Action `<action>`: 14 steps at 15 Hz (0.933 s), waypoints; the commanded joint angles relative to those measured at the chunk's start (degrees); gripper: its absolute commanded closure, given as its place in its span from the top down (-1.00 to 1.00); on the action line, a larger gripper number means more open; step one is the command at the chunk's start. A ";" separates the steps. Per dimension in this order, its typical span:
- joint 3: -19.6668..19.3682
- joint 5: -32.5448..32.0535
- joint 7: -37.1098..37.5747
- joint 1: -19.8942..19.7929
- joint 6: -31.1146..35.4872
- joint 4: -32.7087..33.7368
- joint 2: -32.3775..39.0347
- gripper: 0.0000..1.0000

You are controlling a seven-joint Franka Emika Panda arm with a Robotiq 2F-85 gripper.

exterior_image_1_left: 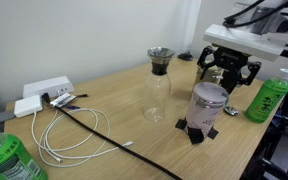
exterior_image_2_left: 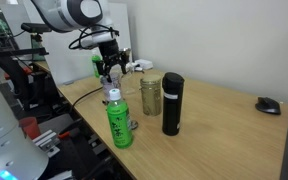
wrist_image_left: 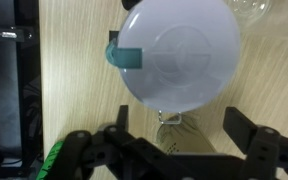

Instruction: Open the bottle on the table

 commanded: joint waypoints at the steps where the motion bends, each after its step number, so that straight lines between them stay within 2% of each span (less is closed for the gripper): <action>1: 0.14 -1.01 1.31 -0.49 1.90 0.00 1.29 0.37; 10: 0.16 -1.51 1.79 -0.63 2.02 -0.01 1.55 -0.91; 11: 0.10 -1.56 1.77 -0.68 1.79 -0.04 1.49 -0.98; 12: 0.03 -1.63 1.76 -0.72 1.73 -0.04 1.45 -0.89; 14: -0.04 -1.84 1.64 -0.79 1.24 -0.05 1.32 -0.89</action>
